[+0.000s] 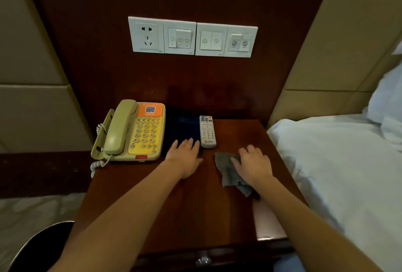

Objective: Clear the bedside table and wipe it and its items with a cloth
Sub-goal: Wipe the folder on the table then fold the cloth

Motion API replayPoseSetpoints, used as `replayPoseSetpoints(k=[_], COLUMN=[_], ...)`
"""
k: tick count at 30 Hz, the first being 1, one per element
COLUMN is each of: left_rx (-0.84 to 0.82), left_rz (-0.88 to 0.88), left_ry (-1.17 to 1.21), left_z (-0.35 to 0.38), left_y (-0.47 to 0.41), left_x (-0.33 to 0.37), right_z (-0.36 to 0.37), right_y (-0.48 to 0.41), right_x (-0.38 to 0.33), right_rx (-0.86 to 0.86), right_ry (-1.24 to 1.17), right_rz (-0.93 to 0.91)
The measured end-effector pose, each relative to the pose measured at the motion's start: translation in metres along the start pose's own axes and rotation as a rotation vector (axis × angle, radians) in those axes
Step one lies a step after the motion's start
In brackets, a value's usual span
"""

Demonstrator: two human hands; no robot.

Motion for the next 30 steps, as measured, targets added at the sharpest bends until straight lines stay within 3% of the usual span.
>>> replayPoseSetpoints(k=[6,11,14,19,23,27,30], left_rx=[0.044,-0.060,-0.081,0.013,0.046,0.115,0.204], left_rz=[0.117,0.164,0.094,-0.183,-0.288,-0.278,-0.277], left_ry=[0.096,0.082,0.092,0.141,0.292,0.272,0.280], left_z=[0.012,0.037,0.042,0.043,0.057,0.071,0.079], left_y=[0.050,0.118,0.165,0.247,0.287,0.274,0.229], left_x=[0.062,0.081,0.054,-0.015,-0.040,-0.023,0.012], right_z=[0.020,0.031,0.028,0.024,0.020,0.007,0.004], right_y=[0.074,0.126,0.149,0.189,0.210,0.203,0.192], right_x=[0.017,-0.017,-0.058,-0.144,-0.195,-0.176,-0.138], right_rx=[-0.120,-0.258,-0.303,-0.304,-0.366,-0.210,-0.122], right_ry=[0.054,0.049,0.082,0.109,0.021,-0.361,-0.428], right_rz=[-0.094,-0.192,-0.279,-0.466,-0.653,-0.556,-0.459])
Point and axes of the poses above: each hand's wrist, its own y-axis away from the middle knuckle, its own z-axis out of the palm, x = y × z, the point moved 3 cm from there along -y, towards the middle knuckle, and after that the axes turned 13 degrees about z, right-handed, at the moved point
